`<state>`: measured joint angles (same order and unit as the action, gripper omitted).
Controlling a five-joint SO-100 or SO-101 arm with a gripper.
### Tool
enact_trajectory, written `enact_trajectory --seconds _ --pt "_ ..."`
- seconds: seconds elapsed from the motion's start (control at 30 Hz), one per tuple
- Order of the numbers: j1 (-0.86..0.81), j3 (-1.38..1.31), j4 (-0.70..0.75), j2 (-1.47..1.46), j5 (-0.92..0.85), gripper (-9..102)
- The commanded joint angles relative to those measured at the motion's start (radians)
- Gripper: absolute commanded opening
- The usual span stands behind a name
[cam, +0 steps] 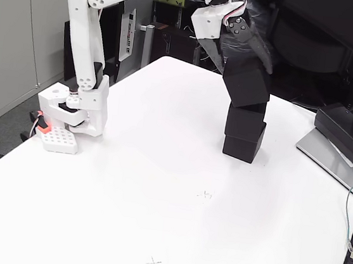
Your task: Stack the 3 blocks
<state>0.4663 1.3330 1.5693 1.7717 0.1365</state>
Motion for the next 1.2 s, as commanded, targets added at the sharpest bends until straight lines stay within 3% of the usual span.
enact_trajectory --seconds 0.0,0.2,1.17 --pt "0.006 -0.023 -0.003 0.003 0.005 27" --pt "0.009 -0.023 0.002 0.003 0.003 32" --pt "0.008 -0.028 0.003 0.015 0.005 32"
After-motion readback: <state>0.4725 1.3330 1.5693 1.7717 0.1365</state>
